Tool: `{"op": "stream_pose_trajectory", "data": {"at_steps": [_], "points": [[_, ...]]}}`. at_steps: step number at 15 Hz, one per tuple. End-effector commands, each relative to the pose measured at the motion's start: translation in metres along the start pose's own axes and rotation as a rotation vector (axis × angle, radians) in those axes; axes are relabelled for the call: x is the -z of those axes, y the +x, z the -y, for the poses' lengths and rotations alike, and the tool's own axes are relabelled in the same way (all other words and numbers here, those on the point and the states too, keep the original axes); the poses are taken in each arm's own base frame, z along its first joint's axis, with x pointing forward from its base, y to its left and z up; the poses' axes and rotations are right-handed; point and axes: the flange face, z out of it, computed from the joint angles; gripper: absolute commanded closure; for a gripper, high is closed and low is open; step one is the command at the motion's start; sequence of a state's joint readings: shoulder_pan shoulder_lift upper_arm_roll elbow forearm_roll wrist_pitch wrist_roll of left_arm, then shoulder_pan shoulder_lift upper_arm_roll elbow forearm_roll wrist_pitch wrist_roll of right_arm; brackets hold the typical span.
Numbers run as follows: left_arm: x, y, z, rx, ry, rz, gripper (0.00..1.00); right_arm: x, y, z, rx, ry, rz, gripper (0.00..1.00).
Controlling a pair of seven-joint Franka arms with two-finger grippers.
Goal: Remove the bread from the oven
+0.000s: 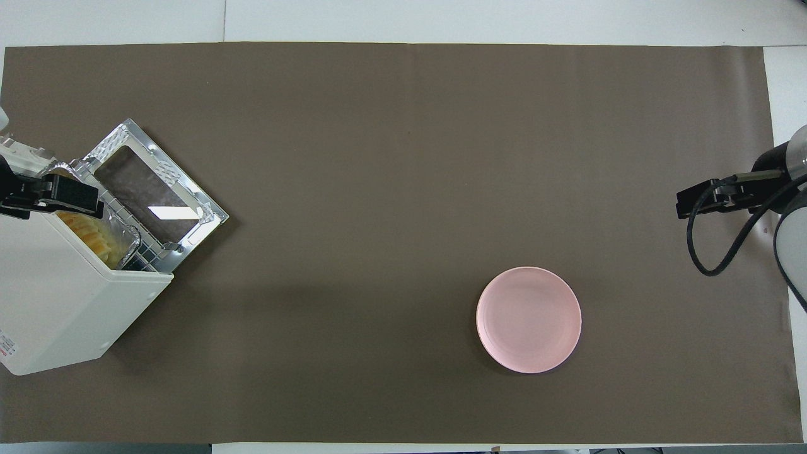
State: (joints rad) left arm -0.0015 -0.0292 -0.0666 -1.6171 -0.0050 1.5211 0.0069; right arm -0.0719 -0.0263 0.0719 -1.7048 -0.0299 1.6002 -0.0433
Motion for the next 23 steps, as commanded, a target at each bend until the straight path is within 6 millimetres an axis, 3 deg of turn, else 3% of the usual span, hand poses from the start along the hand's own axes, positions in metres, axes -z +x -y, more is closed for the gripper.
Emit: {"op": "stream_pose_trajectory", "data": {"at_steps": [1,18,21,23], "points": [[0.001,-0.006,0.000,0.009,-0.005,-0.019,0.00,0.002,-0.004,-0.002,0.003,-0.004,0.010,0.00],[0.004,-0.009,0.006,0.038,-0.004,-0.019,0.00,0.003,-0.004,-0.002,0.003,-0.004,0.008,0.00],[0.011,-0.005,0.007,0.128,-0.009,-0.010,0.00,0.002,-0.004,-0.002,0.003,-0.004,0.008,0.00],[0.004,0.018,0.010,0.155,-0.005,0.048,0.00,0.002,-0.004,-0.002,0.003,-0.004,0.010,0.00]]}}
